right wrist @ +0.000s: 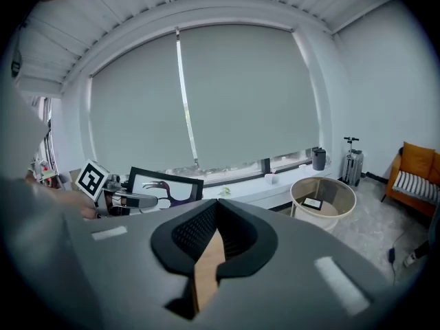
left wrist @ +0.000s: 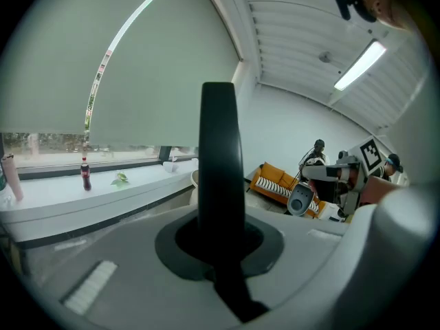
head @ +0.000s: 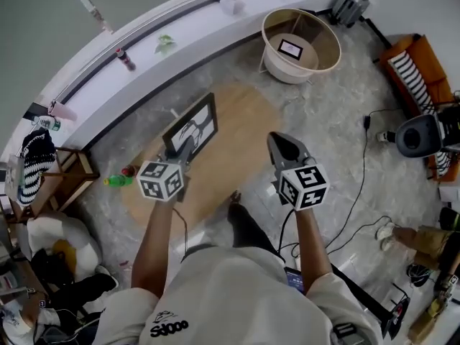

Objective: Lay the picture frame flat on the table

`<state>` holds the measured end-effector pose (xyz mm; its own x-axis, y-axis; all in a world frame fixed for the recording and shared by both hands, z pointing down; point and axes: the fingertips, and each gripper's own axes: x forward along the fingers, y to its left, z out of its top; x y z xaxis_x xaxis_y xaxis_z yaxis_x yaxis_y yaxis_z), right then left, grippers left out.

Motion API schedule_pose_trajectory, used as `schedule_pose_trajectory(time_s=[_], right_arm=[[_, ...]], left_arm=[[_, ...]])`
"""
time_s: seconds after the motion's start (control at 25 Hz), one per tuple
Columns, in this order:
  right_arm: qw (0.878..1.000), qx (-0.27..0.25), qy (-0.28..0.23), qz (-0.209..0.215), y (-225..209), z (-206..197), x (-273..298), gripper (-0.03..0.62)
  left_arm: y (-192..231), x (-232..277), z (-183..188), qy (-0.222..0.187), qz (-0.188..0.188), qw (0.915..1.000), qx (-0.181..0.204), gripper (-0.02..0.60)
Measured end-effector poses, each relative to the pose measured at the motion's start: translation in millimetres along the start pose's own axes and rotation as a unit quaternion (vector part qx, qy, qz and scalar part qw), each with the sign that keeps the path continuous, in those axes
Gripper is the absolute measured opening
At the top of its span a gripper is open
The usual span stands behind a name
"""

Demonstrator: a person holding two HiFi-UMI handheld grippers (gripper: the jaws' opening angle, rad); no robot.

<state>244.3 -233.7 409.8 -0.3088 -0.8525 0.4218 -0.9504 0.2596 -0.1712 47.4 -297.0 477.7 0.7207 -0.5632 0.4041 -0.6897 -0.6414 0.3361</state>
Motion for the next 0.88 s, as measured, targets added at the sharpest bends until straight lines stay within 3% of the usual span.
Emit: schedule_pose_trajectory(time_s=[0.44, 0.88], right_arm=[[0.994, 0.019, 0.099, 0.052, -30.3, -60.0, 77.6, 0.003], [0.982, 0.043, 0.17, 0.065, -54.9, -112.2, 149.4, 0.003]], left_arm=[[24.4, 70.3, -61.8, 0.081, 0.024, 0.9964, 0.0, 0.02], [64.9, 130.8, -108.6, 0.127, 0.029, 0.9912, -0.02, 0.02]])
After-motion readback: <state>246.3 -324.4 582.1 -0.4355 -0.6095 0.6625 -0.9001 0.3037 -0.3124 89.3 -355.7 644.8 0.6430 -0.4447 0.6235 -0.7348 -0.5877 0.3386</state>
